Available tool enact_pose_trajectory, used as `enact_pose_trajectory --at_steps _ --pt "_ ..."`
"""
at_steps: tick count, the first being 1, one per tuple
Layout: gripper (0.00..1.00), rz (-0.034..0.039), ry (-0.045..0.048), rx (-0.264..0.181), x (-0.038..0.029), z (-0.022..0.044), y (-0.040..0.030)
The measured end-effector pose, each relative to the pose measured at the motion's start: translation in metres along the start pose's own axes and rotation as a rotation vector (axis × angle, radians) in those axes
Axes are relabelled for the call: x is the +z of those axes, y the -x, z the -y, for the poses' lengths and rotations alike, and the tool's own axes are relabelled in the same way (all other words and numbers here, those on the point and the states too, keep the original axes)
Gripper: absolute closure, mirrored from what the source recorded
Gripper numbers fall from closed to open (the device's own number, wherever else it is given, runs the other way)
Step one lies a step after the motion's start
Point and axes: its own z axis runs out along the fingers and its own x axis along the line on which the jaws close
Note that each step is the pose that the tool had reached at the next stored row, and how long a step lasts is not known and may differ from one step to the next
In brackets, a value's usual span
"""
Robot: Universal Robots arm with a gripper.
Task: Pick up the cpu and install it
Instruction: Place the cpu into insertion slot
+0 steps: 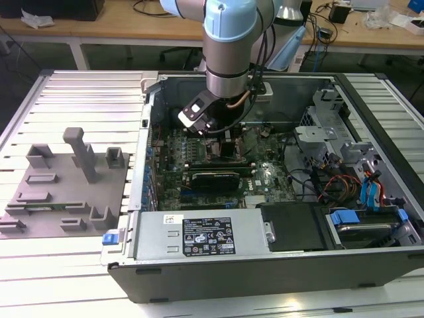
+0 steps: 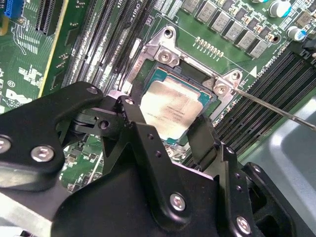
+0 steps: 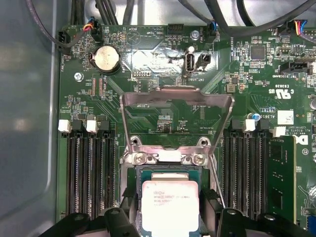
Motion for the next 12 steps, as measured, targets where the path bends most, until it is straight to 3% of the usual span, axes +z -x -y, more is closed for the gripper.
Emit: enact_pose_trajectory --at_steps 7,12 --pt "0.38 -0.0002 0.0002 0.000 -0.0001 -0.0023 -0.0011" --pt "0.38 -0.0004 0.0002 0.000 -0.0045 -0.0027 -0.0012"
